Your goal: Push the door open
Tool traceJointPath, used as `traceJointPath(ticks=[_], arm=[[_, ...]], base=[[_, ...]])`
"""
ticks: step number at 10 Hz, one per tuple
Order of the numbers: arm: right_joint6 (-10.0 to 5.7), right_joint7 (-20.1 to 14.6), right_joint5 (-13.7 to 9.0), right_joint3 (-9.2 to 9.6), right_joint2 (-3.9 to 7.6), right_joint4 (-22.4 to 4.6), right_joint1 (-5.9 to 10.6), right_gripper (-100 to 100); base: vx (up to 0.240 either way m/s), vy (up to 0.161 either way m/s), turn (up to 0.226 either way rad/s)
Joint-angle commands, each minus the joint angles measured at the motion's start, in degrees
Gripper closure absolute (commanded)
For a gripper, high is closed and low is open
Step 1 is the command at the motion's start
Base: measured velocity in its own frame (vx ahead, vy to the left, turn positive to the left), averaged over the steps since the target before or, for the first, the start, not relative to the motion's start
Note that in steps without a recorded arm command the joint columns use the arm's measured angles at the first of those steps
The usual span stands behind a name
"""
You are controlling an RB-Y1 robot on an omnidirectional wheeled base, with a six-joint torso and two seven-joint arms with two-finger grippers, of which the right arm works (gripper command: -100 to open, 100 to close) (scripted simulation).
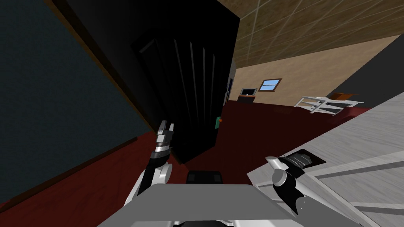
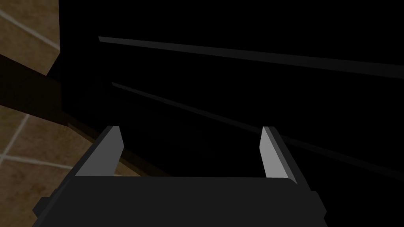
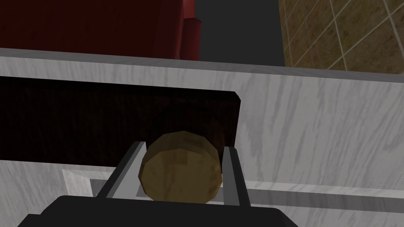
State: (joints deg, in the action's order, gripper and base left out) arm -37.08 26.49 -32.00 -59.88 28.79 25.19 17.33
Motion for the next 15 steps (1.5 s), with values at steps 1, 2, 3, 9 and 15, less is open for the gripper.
traceJointPath(ticks=[1,2,3,9,15], arm=[[-0.73,1.3,-1.9,-0.34,0.12,-0.6,-0.71,100],[-0.93,1.8,-2.7,-0.23,0.21,-0.7,-0.73,100],[-1.13,2.3,-3.5,-0.12,0.31,-0.8,-0.75,100],[-2.55,6.0,-9.2,0.66,0.96,-1.6,-0.92,100],[-3.15,6.0,-9.3,0.42,1.15,-2.2,-0.73,100]], base=[[0.036,-0.053,0.019],[0.055,-0.075,-0.023],[0.058,-0.067,-0.034],[0.122,-0.038,-0.063],[-0.044,-0.034,0.022]])
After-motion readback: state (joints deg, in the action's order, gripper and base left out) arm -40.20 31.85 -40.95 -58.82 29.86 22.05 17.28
